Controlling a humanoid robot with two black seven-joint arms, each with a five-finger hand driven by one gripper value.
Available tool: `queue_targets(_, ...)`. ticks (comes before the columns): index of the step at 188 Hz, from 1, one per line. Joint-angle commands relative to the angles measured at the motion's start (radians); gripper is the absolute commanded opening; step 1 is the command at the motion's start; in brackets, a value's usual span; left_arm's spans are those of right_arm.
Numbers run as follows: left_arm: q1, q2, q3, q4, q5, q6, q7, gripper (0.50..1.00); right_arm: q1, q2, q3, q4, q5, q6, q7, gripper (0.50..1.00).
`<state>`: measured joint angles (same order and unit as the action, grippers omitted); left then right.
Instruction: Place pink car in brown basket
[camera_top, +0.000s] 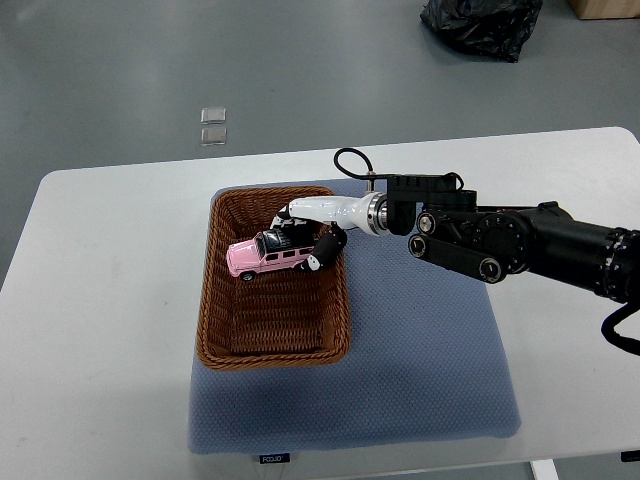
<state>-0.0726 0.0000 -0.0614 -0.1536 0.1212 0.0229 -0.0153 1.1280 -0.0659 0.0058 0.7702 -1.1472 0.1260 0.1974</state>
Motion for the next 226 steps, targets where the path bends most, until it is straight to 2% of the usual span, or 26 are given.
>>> queue_targets(1,-0.001,0.0,0.002,0.0,0.0,0.0,0.0,1.0,-0.005,-0.003,0.002,-0.006,0.001,-0.002,0.002,0.866)
queue_targets(12,0.001,0.0,0.0,0.0,0.0,0.0,0.0,1.0,-0.005,-0.008,0.005,-0.006,0.003,-0.002,0.002,0.901)
queue_targets(51,0.001,0.0,0.002,0.0,0.0,0.0,0.0,1.0,0.007,-0.052,0.076,-0.006,0.024,-0.002,0.004,0.911)
queue_targets(77,-0.001,0.0,0.002,0.003,0.0,0.002,0.0,1.0,-0.024,-0.123,0.295,-0.006,0.086,0.012,0.007,0.911)
queue_targets(107,0.001,0.0,0.002,0.003,0.0,0.0,0.0,1.0,-0.203,-0.172,0.591,-0.005,0.309,0.015,0.033,0.911)
queue_targets(135,-0.001,0.0,0.002,0.003,0.0,0.002,0.0,1.0,-0.358,-0.149,0.855,0.001,0.586,0.024,0.036,0.911)
queue_targets(152,0.001,0.0,0.002,0.002,0.0,0.002,0.0,1.0,-0.421,-0.1,0.964,0.001,0.782,0.038,0.037,0.911)
queue_targets(178,0.001,0.0,0.002,0.002,0.0,0.002,0.0,1.0,-0.462,-0.063,0.994,-0.012,0.939,0.037,0.06,0.911)
queue_targets(196,-0.001,0.0,0.002,0.005,0.0,0.002,0.0,1.0,-0.465,-0.058,0.994,-0.012,0.966,0.037,0.092,0.911)
queue_targets(226,-0.001,0.0,0.002,0.005,0.0,0.002,0.0,1.0,-0.482,-0.061,0.996,-0.016,0.983,0.035,0.102,0.911)
